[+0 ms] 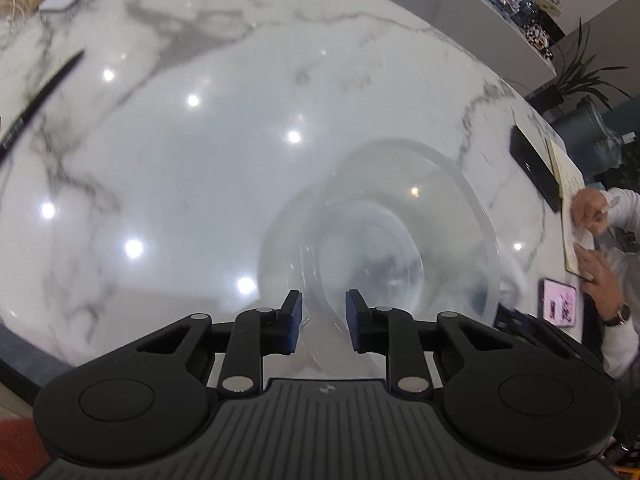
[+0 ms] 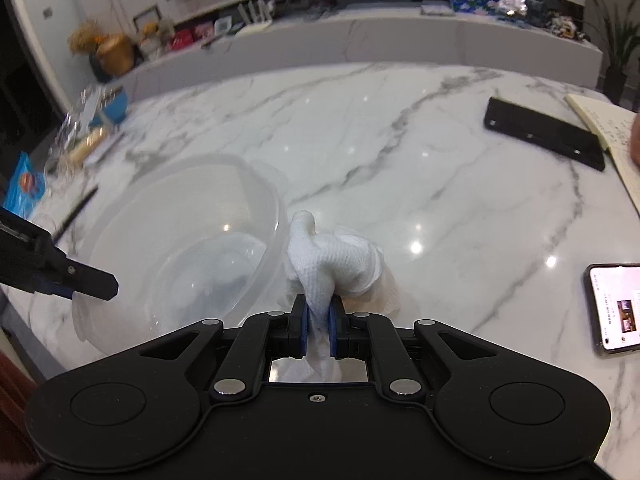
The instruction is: Clean bowl
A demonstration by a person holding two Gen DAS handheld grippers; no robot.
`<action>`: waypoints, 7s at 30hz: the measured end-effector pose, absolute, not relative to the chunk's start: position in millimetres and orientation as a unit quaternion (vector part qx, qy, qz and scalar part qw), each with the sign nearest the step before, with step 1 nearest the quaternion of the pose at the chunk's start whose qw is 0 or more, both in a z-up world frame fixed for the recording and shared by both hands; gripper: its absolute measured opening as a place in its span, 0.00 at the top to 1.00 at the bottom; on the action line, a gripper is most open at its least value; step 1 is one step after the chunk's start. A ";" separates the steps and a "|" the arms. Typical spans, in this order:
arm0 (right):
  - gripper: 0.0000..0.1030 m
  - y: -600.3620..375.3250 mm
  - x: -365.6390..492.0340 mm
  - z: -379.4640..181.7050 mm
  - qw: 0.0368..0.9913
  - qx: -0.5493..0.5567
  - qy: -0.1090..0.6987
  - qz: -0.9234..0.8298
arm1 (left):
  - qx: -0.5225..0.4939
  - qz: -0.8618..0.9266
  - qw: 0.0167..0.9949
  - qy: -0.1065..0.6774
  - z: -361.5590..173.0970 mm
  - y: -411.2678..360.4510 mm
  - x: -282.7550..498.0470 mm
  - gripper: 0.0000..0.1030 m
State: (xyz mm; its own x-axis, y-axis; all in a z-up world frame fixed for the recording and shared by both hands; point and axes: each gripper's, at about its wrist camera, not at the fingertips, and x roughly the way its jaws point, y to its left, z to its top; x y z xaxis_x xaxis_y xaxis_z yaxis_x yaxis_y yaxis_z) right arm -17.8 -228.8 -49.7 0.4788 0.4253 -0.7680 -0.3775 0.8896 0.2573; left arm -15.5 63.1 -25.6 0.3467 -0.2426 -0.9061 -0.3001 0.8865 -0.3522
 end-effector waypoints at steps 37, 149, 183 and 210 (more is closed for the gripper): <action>0.91 -213.9 -13.7 -60.3 0.836 0.032 0.479 0.267 | -0.369 0.041 0.750 0.548 -40.6 70.7 -28.7 0.63; 0.89 -261.0 -6.4 -59.0 0.832 0.170 0.474 0.233 | -0.304 0.015 0.775 0.554 -46.9 68.8 -15.8 0.83; 0.71 -242.3 -3.8 -69.5 0.876 0.053 0.441 0.190 | -0.325 0.004 0.762 0.560 -49.8 78.5 -19.8 0.84; 0.88 -276.5 7.0 -66.4 0.830 0.238 0.459 0.207 | -0.306 0.007 0.771 0.558 -50.1 71.7 -11.2 0.84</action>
